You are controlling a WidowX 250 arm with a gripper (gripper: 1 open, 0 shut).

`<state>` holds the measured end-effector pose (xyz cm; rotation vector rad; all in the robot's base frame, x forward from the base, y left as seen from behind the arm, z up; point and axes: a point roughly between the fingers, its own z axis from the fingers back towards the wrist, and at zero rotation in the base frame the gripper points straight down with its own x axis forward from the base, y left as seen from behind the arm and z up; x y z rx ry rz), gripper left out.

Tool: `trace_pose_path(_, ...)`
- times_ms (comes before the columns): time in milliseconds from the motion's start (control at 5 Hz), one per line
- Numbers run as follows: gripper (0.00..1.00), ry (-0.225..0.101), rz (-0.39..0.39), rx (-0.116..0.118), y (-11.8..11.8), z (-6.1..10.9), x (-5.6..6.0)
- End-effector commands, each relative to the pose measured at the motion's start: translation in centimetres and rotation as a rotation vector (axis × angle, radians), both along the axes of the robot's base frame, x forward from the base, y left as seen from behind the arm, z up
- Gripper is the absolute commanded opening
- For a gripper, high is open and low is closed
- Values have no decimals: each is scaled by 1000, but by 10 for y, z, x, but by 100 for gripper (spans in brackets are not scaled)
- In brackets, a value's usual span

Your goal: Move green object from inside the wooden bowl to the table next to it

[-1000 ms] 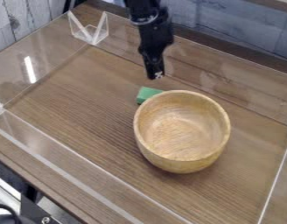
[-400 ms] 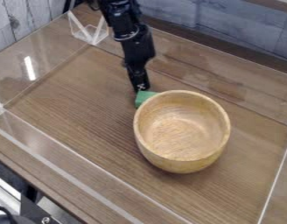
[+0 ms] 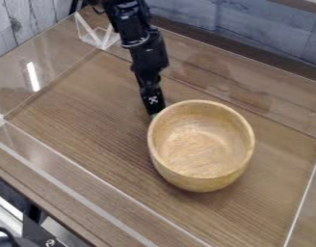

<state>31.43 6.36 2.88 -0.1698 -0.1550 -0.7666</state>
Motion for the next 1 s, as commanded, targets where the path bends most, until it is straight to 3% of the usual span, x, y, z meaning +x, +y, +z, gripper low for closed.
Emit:
trace_pose_path(0,100,-63,22,25,-4,20,10)
trace_pose_path(200,100,-49,54,26,-4,12,12)
trace_pose_path(400,100,-34,102,23,-7,22,16)
trace_pose_path(600,0,-17,148,21,-9,30,20)
trace_pose_path(800,100,4,218,19,8,32,20)
